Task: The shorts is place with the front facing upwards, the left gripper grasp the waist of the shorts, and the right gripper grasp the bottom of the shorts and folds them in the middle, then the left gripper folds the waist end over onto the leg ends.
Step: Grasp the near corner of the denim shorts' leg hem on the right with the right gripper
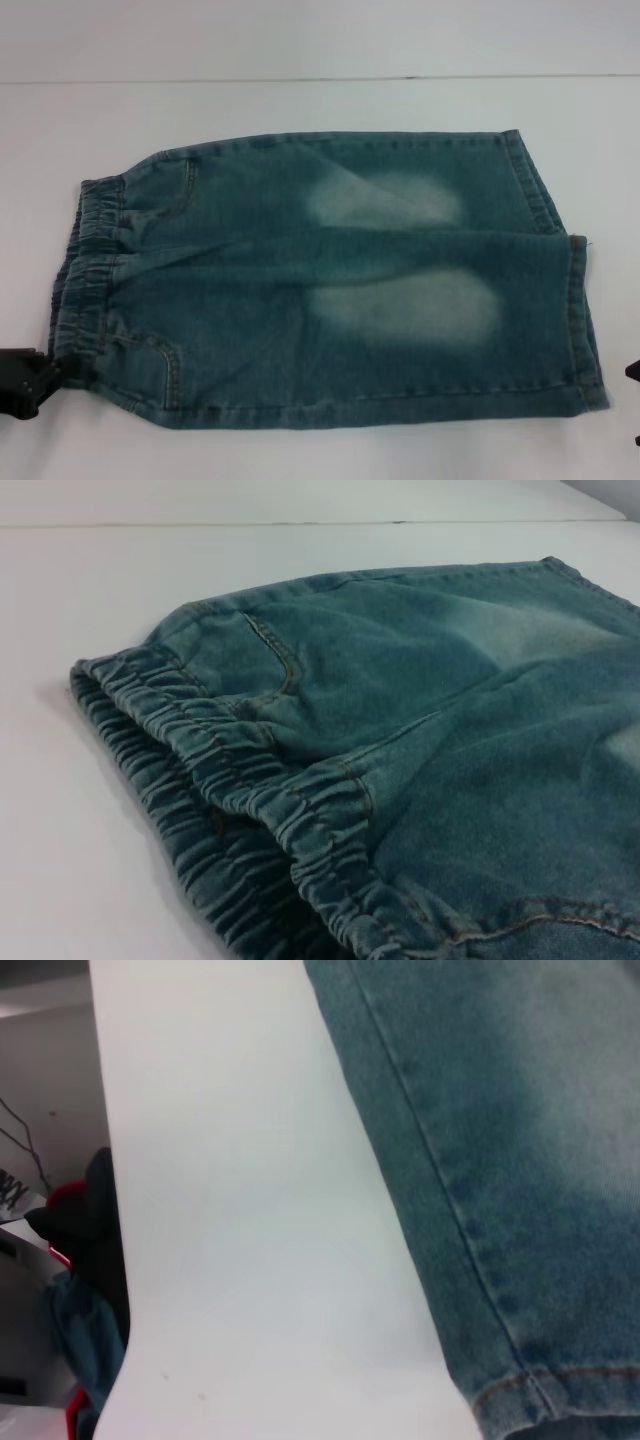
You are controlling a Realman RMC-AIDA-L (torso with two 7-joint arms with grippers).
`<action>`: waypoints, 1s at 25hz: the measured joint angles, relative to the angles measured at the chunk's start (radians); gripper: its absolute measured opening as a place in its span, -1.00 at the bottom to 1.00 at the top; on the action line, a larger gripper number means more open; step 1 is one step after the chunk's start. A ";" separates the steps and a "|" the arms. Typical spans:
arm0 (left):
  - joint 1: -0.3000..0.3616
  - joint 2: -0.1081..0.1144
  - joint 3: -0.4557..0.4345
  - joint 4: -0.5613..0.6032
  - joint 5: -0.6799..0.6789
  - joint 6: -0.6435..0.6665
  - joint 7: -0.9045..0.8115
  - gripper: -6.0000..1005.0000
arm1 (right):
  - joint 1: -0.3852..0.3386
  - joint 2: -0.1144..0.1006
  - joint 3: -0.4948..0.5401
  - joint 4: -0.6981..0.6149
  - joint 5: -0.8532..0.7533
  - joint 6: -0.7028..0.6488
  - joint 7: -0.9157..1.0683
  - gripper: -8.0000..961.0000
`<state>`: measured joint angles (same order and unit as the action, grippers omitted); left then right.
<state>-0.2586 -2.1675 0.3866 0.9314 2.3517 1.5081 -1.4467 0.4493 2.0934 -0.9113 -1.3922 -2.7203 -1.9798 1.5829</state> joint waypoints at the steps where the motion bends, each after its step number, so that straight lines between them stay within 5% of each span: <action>1: -0.001 0.000 -0.001 0.000 0.000 0.000 0.000 -0.88 | 0.000 0.000 -0.004 0.001 0.000 0.000 0.006 0.69; 25: -0.009 0.002 0.000 0.007 -0.002 0.015 -0.001 -0.88 | 0.012 0.002 -0.072 0.152 0.005 0.115 0.028 0.63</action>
<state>-0.2678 -2.1660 0.3861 0.9387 2.3499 1.5232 -1.4481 0.4614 2.0950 -0.9838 -1.2398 -2.7149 -1.8644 1.6108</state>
